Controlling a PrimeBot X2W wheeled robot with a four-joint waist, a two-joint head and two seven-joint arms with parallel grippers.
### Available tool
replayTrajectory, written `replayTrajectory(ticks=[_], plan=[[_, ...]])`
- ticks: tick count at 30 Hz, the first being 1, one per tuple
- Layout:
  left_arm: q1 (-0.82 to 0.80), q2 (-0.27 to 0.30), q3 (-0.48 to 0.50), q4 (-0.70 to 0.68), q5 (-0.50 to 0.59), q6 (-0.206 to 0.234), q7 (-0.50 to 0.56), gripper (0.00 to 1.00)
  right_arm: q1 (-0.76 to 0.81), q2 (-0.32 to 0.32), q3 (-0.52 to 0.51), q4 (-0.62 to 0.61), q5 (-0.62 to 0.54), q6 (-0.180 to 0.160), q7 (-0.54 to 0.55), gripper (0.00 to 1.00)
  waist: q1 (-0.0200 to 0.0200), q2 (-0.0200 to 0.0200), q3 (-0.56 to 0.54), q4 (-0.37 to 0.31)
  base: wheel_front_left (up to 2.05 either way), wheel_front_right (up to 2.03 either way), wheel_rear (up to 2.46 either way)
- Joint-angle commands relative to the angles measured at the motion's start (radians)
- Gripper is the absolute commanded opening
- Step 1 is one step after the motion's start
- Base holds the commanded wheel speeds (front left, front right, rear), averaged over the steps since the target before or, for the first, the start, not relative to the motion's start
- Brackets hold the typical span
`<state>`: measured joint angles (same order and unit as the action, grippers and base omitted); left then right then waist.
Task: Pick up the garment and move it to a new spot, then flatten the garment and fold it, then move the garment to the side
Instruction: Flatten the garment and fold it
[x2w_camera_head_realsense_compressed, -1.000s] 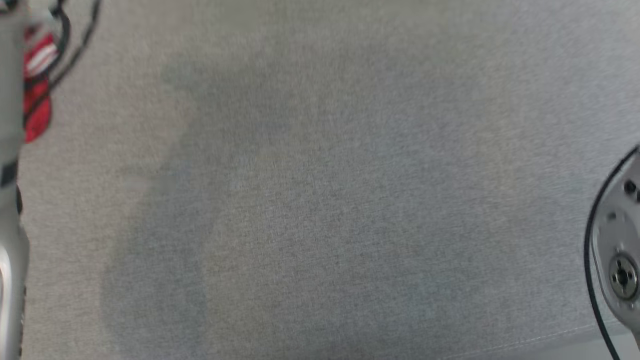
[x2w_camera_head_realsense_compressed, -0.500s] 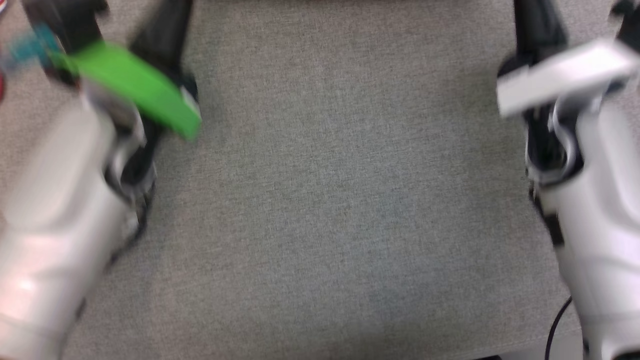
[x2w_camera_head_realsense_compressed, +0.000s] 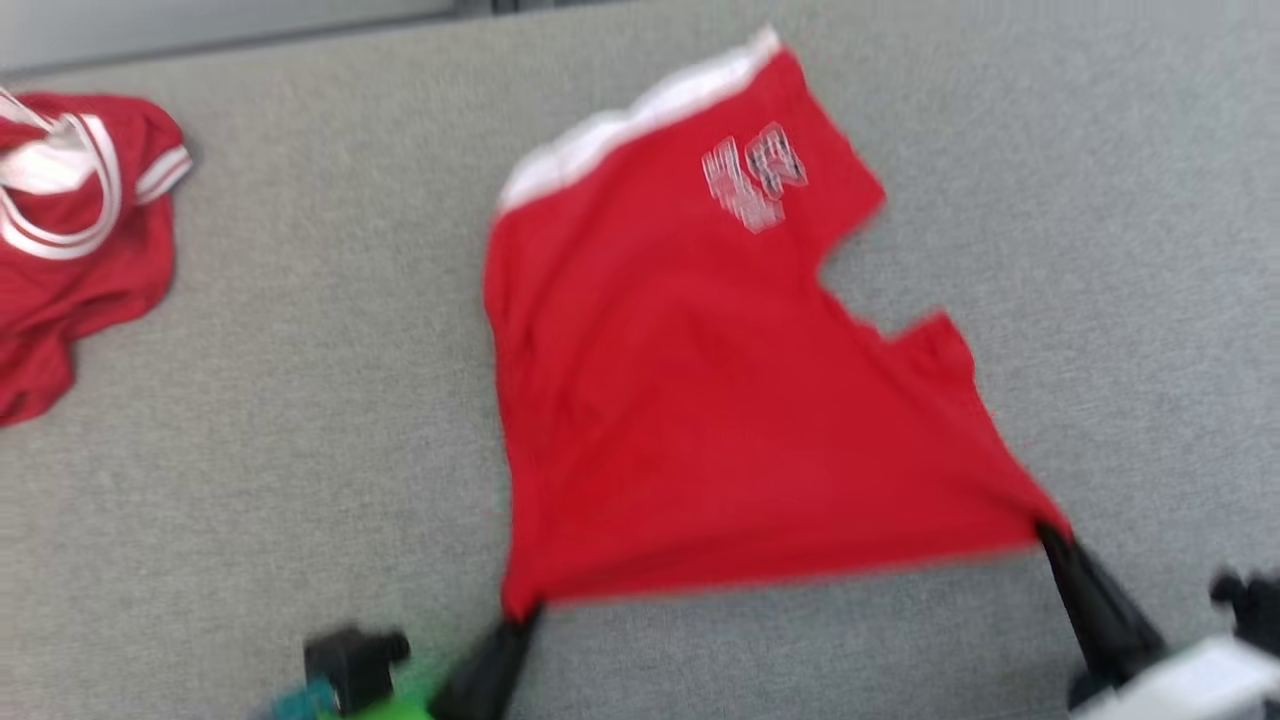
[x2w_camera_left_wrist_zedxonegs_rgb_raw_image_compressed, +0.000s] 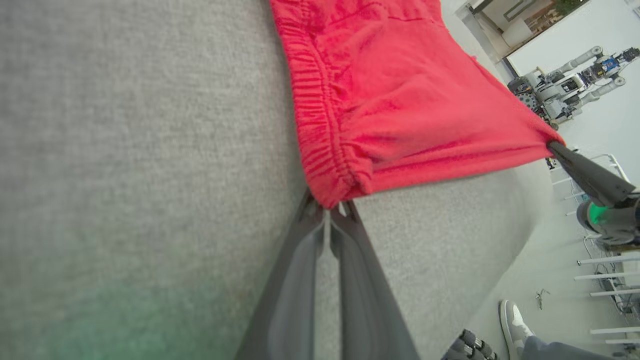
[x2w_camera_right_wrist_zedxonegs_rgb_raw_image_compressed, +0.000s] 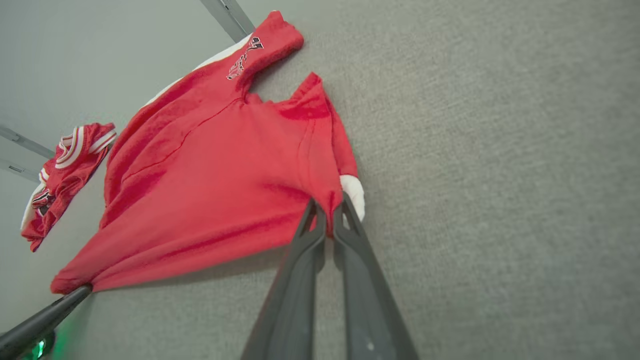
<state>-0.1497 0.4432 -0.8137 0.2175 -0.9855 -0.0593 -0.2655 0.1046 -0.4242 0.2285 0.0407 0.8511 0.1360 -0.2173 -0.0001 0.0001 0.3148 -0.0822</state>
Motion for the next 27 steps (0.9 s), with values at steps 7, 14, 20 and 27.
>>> replayTrajectory(ticks=[7,14,20,27], plan=[[0.292,-0.013,0.147,-0.126,0.039,0.086,-0.004,0.0,0.279,-0.061,-0.129,-0.095,0.059,-0.014,-0.003,0.0,0.0001,-0.0001,-0.187,0.07,0.0,0.0,0.0],[0.195,0.002,0.157,-0.285,0.049,0.04,0.061,0.0,0.107,-0.041,-0.154,-0.179,0.002,-0.012,0.096,0.0,0.0001,-0.0001,-0.113,0.089,0.0,0.0,0.0],[0.003,-0.03,0.12,-0.347,0.049,-0.015,0.18,0.0,-0.165,-0.015,-0.123,-0.143,-0.05,-0.006,0.243,0.0,0.0001,-0.0001,-0.04,0.122,0.0,0.0,0.0],[-0.191,-0.1,0.122,-0.282,-0.015,-0.017,0.3,0.0,-0.414,0.004,-0.127,-0.008,-0.084,-0.005,0.375,0.0,0.0001,-0.0001,0.039,0.167,0.0,0.0,0.0]])
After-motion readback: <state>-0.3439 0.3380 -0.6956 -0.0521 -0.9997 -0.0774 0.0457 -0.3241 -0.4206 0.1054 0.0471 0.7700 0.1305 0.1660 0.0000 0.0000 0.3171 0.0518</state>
